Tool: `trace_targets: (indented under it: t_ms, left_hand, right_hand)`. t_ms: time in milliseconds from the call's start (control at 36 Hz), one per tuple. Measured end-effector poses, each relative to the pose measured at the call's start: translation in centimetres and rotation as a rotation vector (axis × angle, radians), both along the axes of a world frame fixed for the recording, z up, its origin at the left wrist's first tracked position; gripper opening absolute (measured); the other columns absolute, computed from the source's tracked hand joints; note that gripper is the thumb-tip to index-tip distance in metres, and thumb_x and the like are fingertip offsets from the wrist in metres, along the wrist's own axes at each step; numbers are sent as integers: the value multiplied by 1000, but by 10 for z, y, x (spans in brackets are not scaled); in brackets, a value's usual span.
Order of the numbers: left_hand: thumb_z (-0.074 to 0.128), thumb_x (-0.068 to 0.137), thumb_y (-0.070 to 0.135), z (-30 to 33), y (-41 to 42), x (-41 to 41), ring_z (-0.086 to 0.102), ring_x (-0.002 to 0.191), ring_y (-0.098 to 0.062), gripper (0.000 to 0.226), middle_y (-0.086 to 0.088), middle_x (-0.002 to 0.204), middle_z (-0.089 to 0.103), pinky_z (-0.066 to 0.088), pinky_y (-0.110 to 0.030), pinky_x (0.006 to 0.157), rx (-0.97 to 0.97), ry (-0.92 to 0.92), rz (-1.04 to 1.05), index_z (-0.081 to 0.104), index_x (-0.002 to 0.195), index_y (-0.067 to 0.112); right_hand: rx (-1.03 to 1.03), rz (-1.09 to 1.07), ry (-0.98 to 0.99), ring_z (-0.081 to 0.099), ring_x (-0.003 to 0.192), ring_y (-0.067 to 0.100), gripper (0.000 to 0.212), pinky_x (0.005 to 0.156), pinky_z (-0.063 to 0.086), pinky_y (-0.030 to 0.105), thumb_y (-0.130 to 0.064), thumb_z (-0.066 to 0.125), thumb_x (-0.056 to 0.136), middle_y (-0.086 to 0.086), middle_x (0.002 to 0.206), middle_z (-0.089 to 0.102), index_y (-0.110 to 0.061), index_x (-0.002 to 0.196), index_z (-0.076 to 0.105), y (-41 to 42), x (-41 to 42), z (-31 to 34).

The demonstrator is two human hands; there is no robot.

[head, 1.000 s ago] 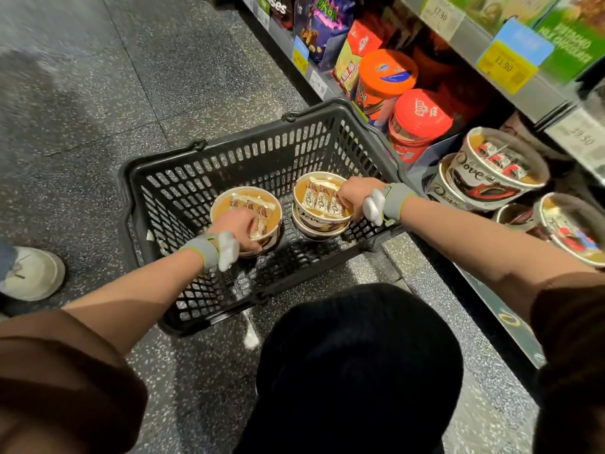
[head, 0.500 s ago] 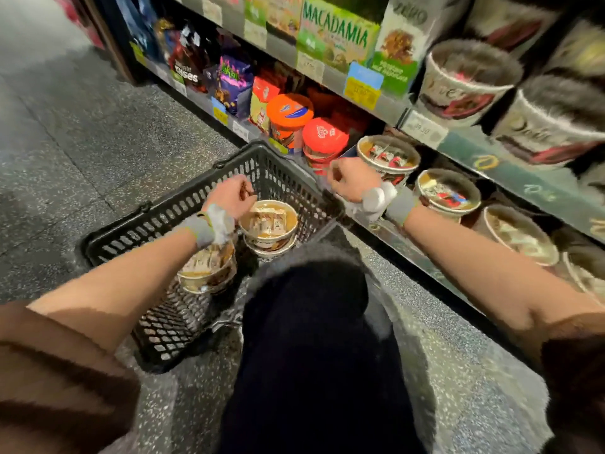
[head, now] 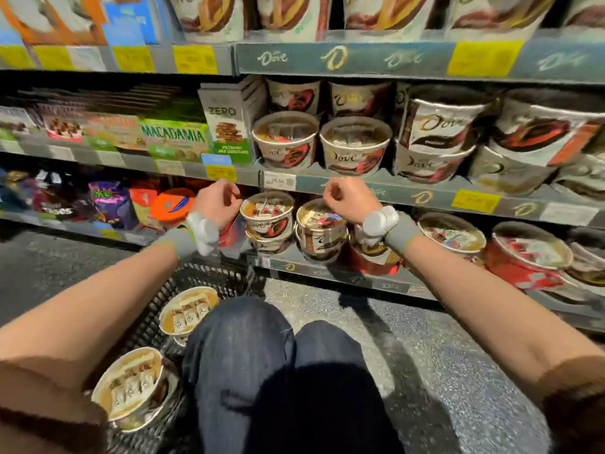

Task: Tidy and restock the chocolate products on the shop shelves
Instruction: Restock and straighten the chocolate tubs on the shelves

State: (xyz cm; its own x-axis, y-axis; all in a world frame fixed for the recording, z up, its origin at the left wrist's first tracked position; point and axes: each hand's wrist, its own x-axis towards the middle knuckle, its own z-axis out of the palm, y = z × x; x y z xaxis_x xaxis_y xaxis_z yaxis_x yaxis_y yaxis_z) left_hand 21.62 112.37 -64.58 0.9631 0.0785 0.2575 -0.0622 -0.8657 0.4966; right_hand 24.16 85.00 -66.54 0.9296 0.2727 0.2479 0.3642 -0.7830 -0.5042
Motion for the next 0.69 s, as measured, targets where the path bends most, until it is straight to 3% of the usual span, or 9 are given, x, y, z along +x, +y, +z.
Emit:
trace_targets:
  t_ms: [111, 250, 500, 694]
  left_hand:
    - [60, 86, 11, 5, -23, 15, 63, 87, -34, 10, -14, 88, 67, 46, -38, 76, -8, 13, -95, 63, 95, 8]
    - [60, 88, 15, 10, -68, 28, 62, 91, -33, 17, -16, 95, 67, 44, -35, 75, 20, -12, -199, 60, 103, 7]
    - [57, 87, 11, 45, -123, 35, 61, 80, -28, 9, -7, 82, 64, 51, -39, 78, -15, -58, -363, 58, 95, 16]
    - [58, 87, 10, 81, -147, 42, 56, 73, -22, 11, -4, 78, 62, 37, -25, 67, -69, -222, -412, 58, 98, 11]
  right_hand:
    - [19, -64, 3, 55, 73, 20, 13, 68, 48, 37, -13, 53, 89, -2, 75, 56, -18, 76, 54, -33, -17, 10]
    - [26, -185, -12, 57, 73, 21, 11, 67, 48, 36, -14, 53, 89, 0, 74, 58, -17, 78, 53, -80, -36, 12]
    - [101, -321, -98, 61, 79, 18, 9, 74, 52, 39, -18, 56, 89, 0, 81, 66, -13, 85, 63, -115, -42, 24]
    - [111, -381, -256, 62, 79, 25, 13, 72, 52, 41, -18, 56, 86, 6, 81, 67, -9, 82, 63, -125, -40, 57]
